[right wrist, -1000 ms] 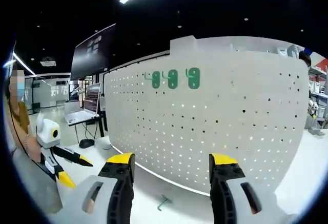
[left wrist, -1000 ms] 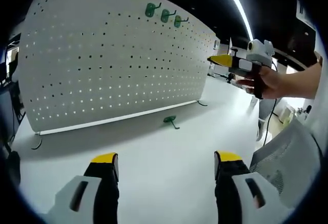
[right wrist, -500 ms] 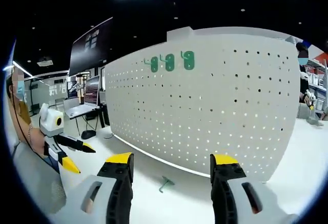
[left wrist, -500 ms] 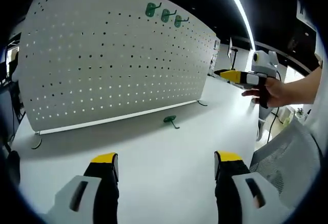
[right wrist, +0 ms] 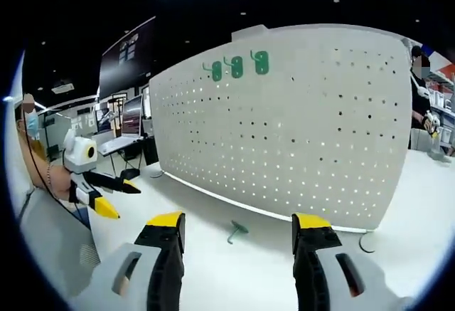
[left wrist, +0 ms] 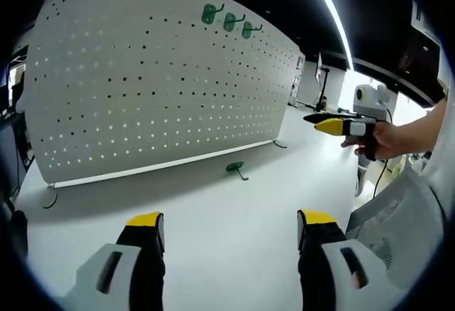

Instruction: Insert the hook assembly into the mounting plate slot until the hook locks in place.

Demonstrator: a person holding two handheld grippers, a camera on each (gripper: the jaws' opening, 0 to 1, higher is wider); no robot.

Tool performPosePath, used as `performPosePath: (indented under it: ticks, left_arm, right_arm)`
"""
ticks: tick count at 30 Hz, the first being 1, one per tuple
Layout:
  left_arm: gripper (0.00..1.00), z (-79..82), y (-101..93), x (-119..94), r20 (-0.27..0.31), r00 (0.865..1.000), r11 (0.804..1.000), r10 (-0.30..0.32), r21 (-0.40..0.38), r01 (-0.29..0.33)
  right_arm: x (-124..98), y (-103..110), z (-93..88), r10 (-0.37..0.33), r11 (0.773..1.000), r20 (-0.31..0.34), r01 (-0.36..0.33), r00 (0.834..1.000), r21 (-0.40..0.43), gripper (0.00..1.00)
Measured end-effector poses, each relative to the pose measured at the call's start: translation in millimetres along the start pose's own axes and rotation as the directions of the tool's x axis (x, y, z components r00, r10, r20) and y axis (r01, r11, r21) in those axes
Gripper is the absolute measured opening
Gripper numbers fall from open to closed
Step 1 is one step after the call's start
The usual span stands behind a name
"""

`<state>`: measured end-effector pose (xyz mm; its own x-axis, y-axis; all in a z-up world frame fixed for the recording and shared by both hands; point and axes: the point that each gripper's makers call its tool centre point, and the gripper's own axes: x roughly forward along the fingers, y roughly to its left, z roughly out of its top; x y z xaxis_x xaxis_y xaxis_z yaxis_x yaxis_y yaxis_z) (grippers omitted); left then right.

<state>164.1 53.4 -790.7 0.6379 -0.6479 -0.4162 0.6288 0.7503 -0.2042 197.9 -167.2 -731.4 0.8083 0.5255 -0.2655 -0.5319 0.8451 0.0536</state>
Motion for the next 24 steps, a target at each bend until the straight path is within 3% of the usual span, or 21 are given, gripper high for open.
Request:
performPosePath:
  ticks: [24]
  left_arm:
    - [0.79, -5.1, 6.5, -3.8, -0.032, 0.999, 1.000, -0.001, -0.007, 0.001]
  right_arm:
    - [-18.7, 1.8, -41.4, 0.002, 1.000, -0.112, 0.000, 0.994, 0.025, 0.59]
